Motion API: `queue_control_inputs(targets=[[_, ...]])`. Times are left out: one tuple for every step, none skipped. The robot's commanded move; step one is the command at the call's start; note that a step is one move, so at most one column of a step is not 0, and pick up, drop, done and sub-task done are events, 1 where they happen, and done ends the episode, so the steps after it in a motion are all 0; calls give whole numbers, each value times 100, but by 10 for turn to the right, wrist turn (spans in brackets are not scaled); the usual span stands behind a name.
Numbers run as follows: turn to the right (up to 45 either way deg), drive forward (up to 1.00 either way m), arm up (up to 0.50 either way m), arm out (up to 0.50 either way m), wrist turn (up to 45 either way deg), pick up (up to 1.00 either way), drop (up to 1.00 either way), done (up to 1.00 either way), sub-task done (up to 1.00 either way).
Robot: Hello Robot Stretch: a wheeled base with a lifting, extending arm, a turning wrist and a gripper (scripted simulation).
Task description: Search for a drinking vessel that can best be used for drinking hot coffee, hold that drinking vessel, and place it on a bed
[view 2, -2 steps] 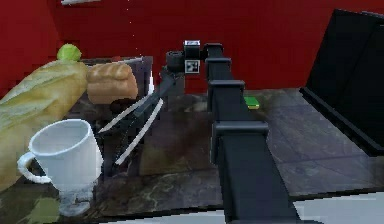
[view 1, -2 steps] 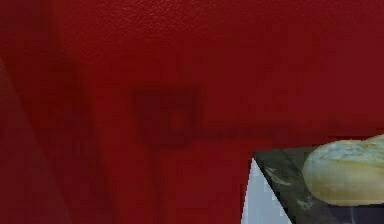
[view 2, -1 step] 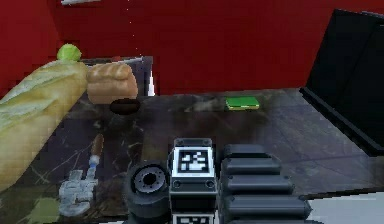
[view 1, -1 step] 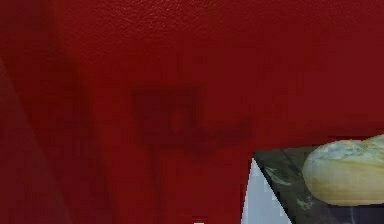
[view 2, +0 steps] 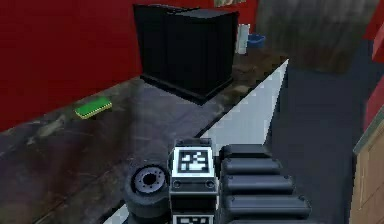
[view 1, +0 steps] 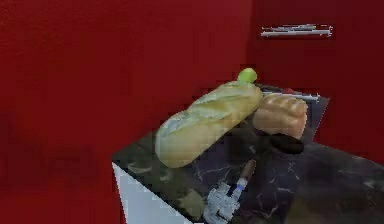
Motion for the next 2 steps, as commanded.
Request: queue_control_inputs(targets=[[450, 0, 0, 0, 0, 0, 0, 0, 0], [450, 0, 0, 0, 0, 0, 0, 0, 0]])
